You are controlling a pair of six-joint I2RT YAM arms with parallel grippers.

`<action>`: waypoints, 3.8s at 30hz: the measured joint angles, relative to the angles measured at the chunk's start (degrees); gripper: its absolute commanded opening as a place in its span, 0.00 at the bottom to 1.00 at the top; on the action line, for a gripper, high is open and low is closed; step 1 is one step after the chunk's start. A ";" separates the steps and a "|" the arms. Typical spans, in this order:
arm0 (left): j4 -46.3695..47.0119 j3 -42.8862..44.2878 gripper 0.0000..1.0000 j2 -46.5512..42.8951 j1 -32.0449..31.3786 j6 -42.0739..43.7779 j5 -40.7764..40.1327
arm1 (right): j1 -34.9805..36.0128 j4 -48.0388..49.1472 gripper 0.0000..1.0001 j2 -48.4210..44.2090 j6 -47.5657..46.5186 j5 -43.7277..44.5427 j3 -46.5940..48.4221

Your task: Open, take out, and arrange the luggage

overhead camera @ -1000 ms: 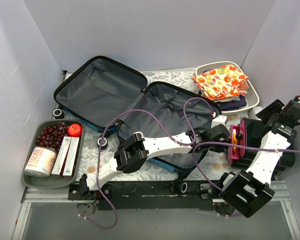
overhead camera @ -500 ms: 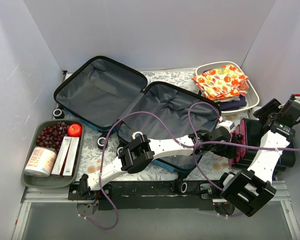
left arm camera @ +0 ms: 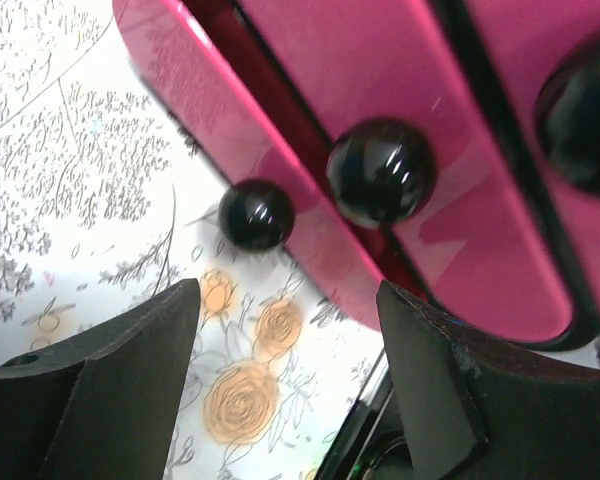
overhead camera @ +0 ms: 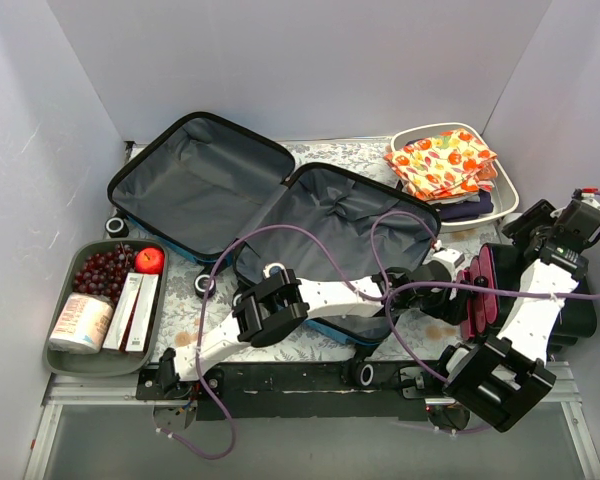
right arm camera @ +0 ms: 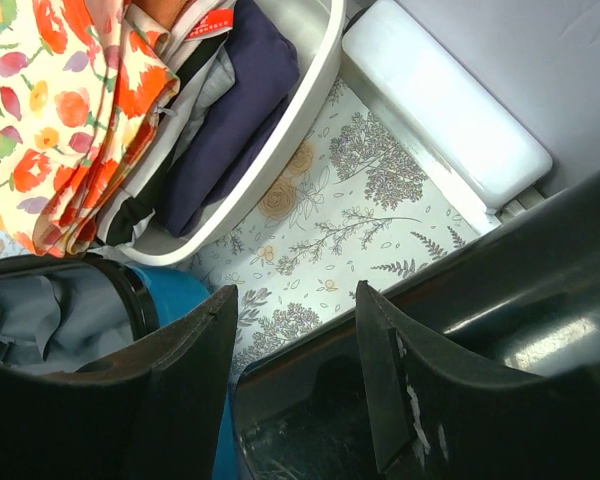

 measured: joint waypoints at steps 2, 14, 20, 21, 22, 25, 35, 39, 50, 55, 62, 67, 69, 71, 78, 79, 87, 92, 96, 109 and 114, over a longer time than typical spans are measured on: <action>2.21 -4.24 0.73 -1.68 -0.20 1.46 -0.15 | 0.07 0.04 0.58 0.28 -0.02 -0.24 0.00; 8.52 -20.74 0.77 -10.69 2.89 3.52 0.20 | 3.65 -0.81 0.55 3.04 -2.45 -3.10 1.07; 12.39 -24.46 0.81 -12.79 4.72 3.56 4.90 | 4.17 -5.53 0.62 2.71 -2.29 6.14 4.52; 12.68 -24.48 0.82 -12.92 4.76 3.43 5.66 | 4.17 -6.67 0.67 2.71 -2.14 9.42 5.57; 12.79 -24.48 0.83 -13.11 4.87 3.28 6.32 | 4.20 -7.52 0.69 2.69 -1.88 12.92 6.54; 12.83 -24.48 0.87 -13.99 5.27 2.99 7.80 | 3.56 -10.12 0.75 2.69 -1.33 22.82 8.79; 11.63 -22.36 0.89 -15.93 6.73 2.19 12.17 | -3.43 -11.89 0.77 4.04 0.48 41.03 8.85; 10.99 -22.36 0.89 -16.22 6.97 2.19 12.35 | -4.72 -9.35 0.75 -0.96 1.42 41.66 3.72; 10.08 -22.03 0.89 -16.22 6.97 2.38 12.26 | -5.18 2.34 0.69 -13.70 9.46 26.49 -8.41; 9.40 -21.70 0.90 -16.22 6.97 2.38 12.20 | -5.01 5.40 0.67 -18.82 12.04 17.73 -12.72; 9.01 -21.07 0.93 -16.22 6.97 2.58 12.98 | -1.55 6.38 0.64 -22.51 12.39 14.53 -15.41; 9.79 -19.52 0.92 -15.67 7.32 4.37 16.63 | 0.50 5.35 0.63 -23.78 12.39 14.58 -15.67; 11.37 -17.44 0.91 -14.36 7.61 5.31 18.14 | 0.70 5.35 0.63 -23.76 12.41 14.38 -15.67; 12.76 -16.06 0.88 -13.00 7.80 6.16 18.88 | 0.85 5.38 0.63 -23.52 12.41 13.94 -15.63; 16.37 -15.32 0.84 -9.33 7.98 9.46 19.67 | 2.93 5.22 0.63 -22.75 12.41 14.67 -15.10; 16.87 -15.58 0.83 -9.25 7.98 10.21 19.65 | 3.23 5.22 0.63 -22.75 12.41 14.86 -15.10; 19.21 -15.82 0.76 -8.35 7.89 14.64 21.81 | 5.03 4.46 0.63 -21.53 12.22 17.09 -14.08; 19.37 -15.06 0.75 -5.81 7.04 16.22 21.77 | 5.84 4.46 0.63 -21.35 11.96 18.29 -14.03; 18.91 -13.00 0.75 -2.62 5.84 16.24 21.03 | 6.10 4.55 0.63 -21.31 11.72 18.58 -14.03; 20.59 -6.88 0.76 2.54 4.66 16.44 14.34 | 7.26 4.55 0.63 -21.31 10.60 19.91 -14.03; 21.03 -2.25 0.73 5.60 4.59 17.57 13.57 | 7.45 4.46 0.63 -21.33 10.54 20.15 -13.99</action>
